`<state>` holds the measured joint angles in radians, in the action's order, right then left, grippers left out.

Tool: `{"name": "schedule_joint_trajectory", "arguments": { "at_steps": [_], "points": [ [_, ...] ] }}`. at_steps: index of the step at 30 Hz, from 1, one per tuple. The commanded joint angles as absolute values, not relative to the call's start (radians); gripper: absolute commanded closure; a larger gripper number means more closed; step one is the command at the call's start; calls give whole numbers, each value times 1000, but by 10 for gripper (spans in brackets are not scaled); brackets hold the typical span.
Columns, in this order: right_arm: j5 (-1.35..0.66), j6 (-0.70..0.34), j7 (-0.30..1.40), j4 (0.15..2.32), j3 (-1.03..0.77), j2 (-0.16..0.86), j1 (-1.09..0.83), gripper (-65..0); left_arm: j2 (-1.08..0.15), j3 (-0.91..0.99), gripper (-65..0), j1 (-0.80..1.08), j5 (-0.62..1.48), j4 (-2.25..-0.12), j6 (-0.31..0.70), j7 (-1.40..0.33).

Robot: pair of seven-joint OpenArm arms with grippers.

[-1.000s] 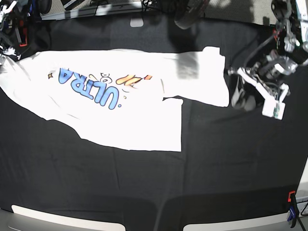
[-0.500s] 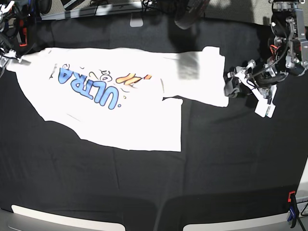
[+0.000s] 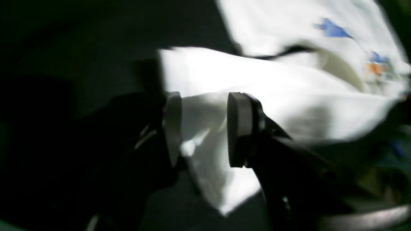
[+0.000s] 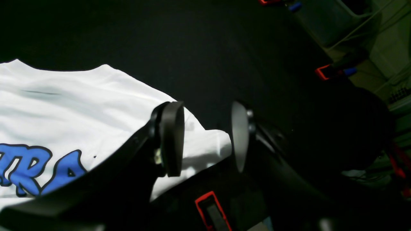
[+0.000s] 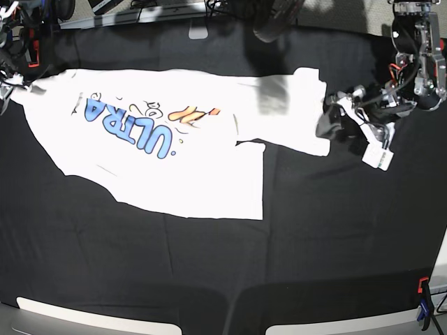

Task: Layout the t-shirt on the table in an organized manner, then fold the t-shirt properly
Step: 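Hold the shirt edge with the left gripper and pull it outward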

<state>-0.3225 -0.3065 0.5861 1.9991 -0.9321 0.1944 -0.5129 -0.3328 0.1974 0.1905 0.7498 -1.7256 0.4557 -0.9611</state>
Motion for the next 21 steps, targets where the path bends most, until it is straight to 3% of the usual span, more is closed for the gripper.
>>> {"name": "schedule_joint_trajectory", "arguments": {
  "at_steps": [1,13,21],
  "points": [
    [-330,-304,562,2019,-941,210,-513,-239,-344,203,-222,180,753,-1740,446,-926],
    [-367,-308,562,2019,-941,210,-512,-239,-344,200,-221,183,835,-1739,469,-878],
    [-371,-308,562,2019,-941,210,-512,-239,-341,187,-221,183,739,-1735,471,-869]
  ]
}}
